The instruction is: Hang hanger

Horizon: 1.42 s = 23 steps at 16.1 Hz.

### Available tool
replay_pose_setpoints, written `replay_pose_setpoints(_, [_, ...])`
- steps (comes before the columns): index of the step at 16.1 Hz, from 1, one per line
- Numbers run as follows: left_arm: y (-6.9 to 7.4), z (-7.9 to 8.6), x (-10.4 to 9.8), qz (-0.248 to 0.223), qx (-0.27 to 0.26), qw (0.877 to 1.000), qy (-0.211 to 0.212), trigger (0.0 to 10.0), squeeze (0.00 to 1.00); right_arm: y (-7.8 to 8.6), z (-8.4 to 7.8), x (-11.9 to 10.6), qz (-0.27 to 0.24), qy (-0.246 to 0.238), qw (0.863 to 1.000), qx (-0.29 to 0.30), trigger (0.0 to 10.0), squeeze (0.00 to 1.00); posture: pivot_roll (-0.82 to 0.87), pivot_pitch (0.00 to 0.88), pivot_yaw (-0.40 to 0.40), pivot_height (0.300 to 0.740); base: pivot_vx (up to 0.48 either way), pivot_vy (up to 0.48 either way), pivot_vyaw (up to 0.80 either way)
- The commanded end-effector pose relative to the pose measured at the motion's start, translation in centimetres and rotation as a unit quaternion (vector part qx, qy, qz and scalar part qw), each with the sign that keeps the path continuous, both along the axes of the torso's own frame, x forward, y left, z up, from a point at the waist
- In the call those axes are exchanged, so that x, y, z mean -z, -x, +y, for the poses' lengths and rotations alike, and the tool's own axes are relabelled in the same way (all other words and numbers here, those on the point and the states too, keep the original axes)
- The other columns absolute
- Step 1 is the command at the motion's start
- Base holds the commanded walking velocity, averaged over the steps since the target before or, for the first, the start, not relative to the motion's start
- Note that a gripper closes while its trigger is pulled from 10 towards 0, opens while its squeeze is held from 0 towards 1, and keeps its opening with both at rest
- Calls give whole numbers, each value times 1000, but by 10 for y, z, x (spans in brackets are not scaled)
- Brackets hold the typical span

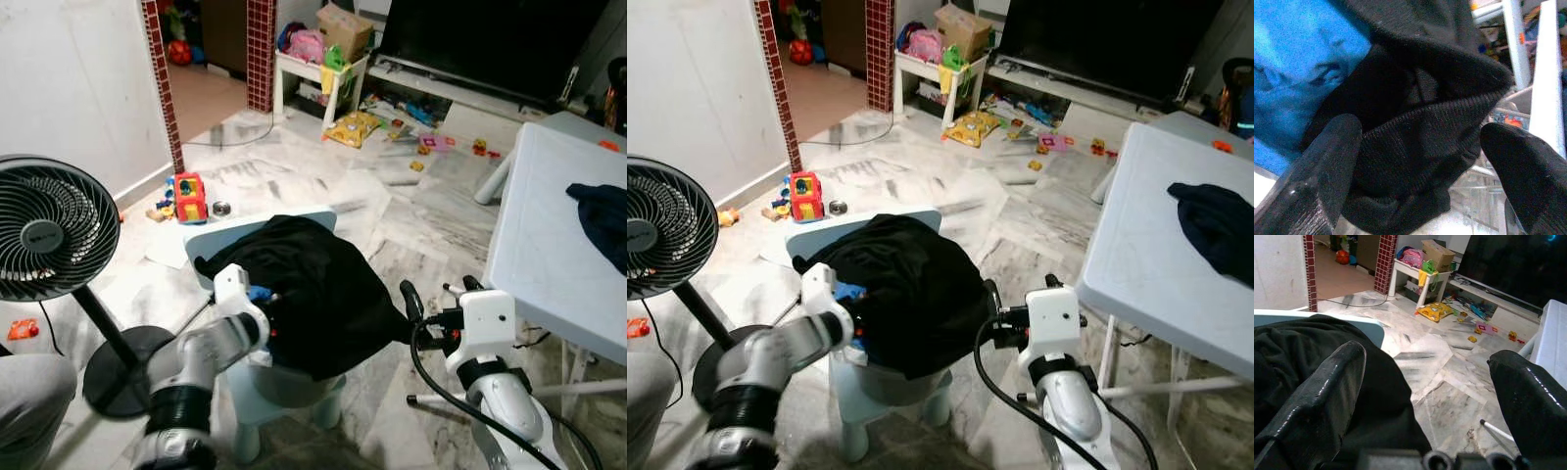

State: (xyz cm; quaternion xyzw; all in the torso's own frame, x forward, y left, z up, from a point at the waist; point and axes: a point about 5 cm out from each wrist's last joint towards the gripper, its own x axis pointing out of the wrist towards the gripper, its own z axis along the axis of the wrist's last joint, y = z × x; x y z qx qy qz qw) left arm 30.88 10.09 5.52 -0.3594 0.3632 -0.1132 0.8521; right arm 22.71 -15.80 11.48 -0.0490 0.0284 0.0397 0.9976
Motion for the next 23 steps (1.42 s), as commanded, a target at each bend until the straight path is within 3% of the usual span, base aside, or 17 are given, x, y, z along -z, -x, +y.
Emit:
replay_pose_setpoints(1, [-2,-6,2,8,-3,1000,-5,10000,0,2,-4,-3,-1,5,1000,10,10000,0,21,0,-104,740,0,0,0])
replay_pose_setpoints(9, [2,-18,18,66,-15,996,-51,10000,0,7,-4,-1,2,7,1000,17,10000,0,12,0,-91,740,0,0,0])
replay_pose_setpoints(10, [4,-20,22,72,-11,996,-52,4235,0,7,-5,-1,3,7,1000,16,10000,0,12,0,-92,740,0,0,0])
replay_pose_setpoints(11, [5,-19,26,77,-13,996,-53,0,0,6,-5,-1,3,7,1000,16,10000,0,11,0,-92,740,0,0,0])
replay_pose_setpoints(14, [9,-18,37,93,-19,993,-70,0,0,5,-6,-3,0,11,1000,16,10000,0,-2,0,-91,740,0,0,0])
replay_pose_setpoints(23, [3,-18,36,80,-32,994,-68,0,0,7,-3,-1,2,11,1000,16,10000,0,-4,0,-90,740,0,0,0])
